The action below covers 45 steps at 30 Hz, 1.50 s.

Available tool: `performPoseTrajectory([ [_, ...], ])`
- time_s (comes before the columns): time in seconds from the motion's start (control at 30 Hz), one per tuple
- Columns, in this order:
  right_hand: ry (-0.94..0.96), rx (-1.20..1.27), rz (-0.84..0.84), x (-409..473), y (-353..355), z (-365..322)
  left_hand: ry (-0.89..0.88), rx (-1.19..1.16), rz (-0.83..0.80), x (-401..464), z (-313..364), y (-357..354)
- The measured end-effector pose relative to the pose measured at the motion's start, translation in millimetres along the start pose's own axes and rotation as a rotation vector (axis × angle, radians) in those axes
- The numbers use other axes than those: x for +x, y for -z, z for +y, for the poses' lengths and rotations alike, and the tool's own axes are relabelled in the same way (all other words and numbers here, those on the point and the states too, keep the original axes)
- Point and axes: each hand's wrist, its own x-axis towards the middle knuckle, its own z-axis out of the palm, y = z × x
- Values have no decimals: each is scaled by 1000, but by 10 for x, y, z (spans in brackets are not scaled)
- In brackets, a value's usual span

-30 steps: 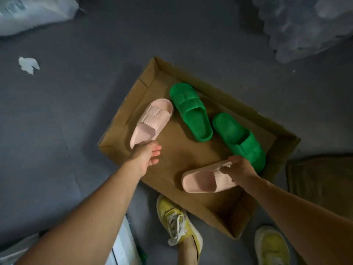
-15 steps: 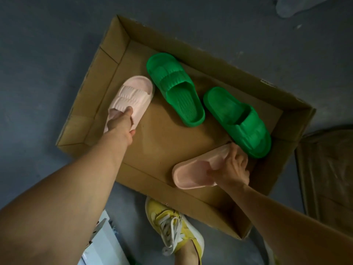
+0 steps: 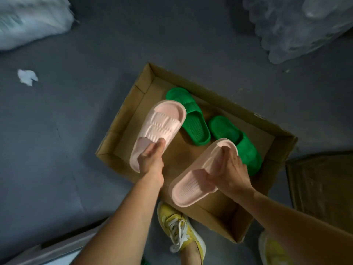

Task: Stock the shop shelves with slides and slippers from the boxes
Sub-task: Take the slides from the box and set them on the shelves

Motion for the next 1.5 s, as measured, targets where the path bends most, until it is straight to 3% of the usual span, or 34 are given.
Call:
performPoseTrajectory([
  [0.2, 196, -95, 136, -229, 764, -320, 41, -199, -41, -784, 208, 96],
  [0.53, 439, -172, 162, -1218, 1860, -427, 51, -429, -177, -2543, 689, 83],
  [0.77, 589, -236, 164, -2151, 2659, -445, 95, -482, -109, -3782, 782, 132],
  [0.9, 728, -250, 175, -2593, 2944, -543, 151, -670, -196, -4287, 815, 230],
  [1.1, 927, -207, 110, -3188, 3234, -692, 51, -963, -175, -4876, 898, 521],
  [1.2, 1064, -81, 178, -3520, 3282, -610, -1, -1043, -176, -5126, 864, 704],
  [1.27, 944, 239, 238, -3761, 3250, -508, -32, -1086, -177, -5324, 795, 828],
  [1.37, 621, 657, 5, -4137, 3233, -379, -74, -1129, -196, -5738, 623, 1075],
  [1.5, 477, 778, -224, -4745, 3161, -98, -157, -1097, -184, -6472, 128, 1540],
])
